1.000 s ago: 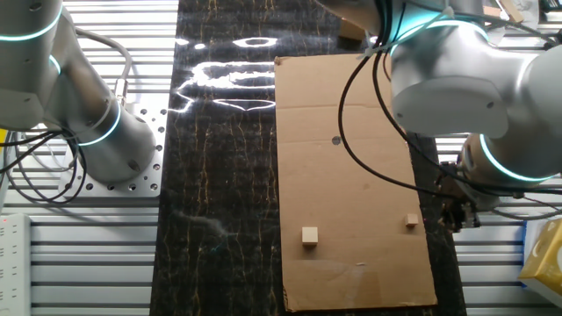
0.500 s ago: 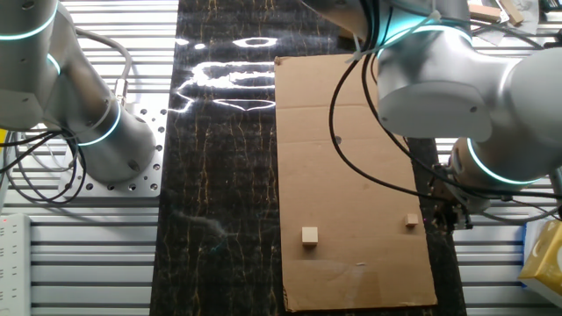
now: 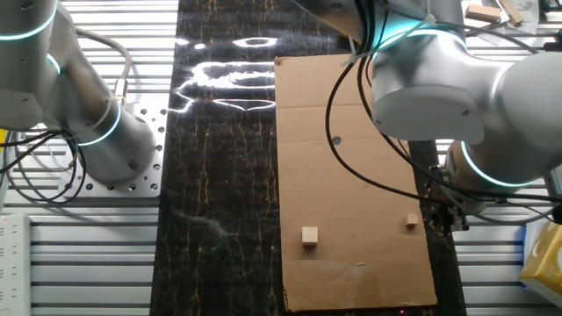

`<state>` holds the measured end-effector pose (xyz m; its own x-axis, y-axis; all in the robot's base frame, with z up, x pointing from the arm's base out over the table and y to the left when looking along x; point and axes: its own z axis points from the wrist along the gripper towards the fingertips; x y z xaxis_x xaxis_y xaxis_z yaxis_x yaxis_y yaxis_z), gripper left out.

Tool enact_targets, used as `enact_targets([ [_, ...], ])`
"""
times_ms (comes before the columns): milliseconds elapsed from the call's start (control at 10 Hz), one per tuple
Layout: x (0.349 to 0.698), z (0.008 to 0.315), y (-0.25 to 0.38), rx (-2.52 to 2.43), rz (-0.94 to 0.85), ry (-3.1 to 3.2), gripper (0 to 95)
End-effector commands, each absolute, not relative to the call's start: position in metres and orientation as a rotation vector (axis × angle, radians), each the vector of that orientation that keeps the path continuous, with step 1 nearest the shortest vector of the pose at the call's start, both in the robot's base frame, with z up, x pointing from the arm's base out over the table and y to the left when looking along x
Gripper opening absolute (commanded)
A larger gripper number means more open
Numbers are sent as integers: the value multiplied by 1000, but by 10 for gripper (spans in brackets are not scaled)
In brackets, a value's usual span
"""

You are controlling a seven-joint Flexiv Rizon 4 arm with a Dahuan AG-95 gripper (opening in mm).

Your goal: Grab the block and place it at the designated location

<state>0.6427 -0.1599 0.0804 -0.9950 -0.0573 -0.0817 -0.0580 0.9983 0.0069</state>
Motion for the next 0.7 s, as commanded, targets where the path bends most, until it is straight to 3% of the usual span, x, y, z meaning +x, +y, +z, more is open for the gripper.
enact_targets([
  [100,643,79,-160,-88,13,3059,380],
  [700,645,72,-161,-95,9,3052,380],
])
